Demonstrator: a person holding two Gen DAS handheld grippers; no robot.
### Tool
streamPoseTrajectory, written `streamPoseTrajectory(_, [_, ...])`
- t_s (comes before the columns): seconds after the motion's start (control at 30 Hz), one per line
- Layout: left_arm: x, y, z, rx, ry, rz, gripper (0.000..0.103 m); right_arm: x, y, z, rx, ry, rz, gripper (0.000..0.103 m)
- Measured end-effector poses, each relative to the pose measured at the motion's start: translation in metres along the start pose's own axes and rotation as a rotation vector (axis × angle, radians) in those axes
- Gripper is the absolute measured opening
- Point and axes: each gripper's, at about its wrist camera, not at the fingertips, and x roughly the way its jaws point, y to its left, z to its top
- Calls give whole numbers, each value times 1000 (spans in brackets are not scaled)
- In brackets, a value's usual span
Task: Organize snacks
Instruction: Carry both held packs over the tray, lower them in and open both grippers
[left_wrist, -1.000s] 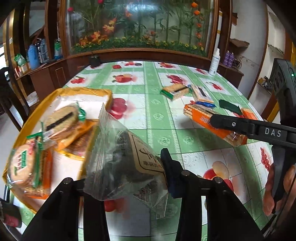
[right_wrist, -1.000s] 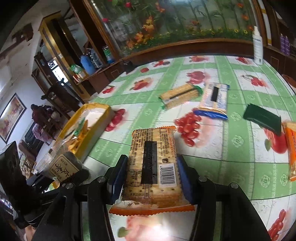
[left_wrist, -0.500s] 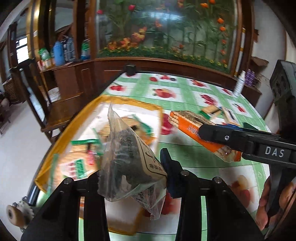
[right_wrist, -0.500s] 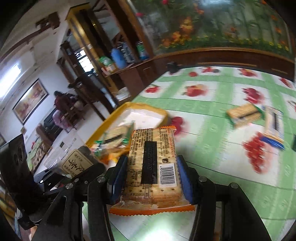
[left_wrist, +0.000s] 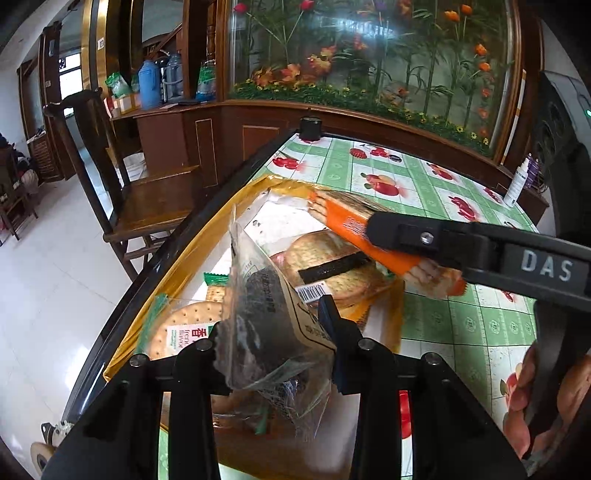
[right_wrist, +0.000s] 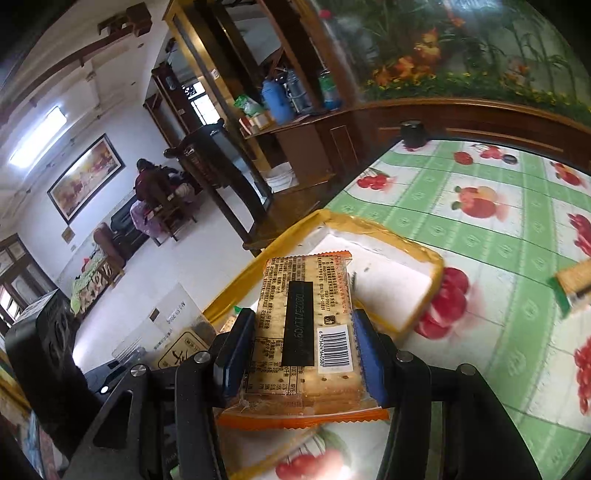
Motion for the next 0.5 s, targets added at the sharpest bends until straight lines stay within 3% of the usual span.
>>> streamPoseTrajectory(0.27, [5, 8, -2, -2, 22, -12, 36, 33, 3, 5, -12, 36, -11, 54])
streamPoseTrajectory(0.3, [5, 8, -2, -4, 25, -18, 45, 36, 4, 4, -16, 42, -15, 55])
streamPoseTrajectory(0.33, [4, 7, -1, -7, 26, -23, 65, 40, 5, 2, -19, 50, -18, 57])
streamPoseTrajectory(0.4, [1, 6, -1, -6, 11, 1, 83, 43, 4, 1, -17, 47, -19, 59])
streamPoseTrajectory(0.47, [-2, 4, -2, 3, 3, 5, 83, 44, 4, 0, -18, 47, -20, 88])
streamPoseTrajectory(0.5, [-2, 4, -2, 5, 6, 9, 83, 42, 4, -1, -21, 38, -30, 95])
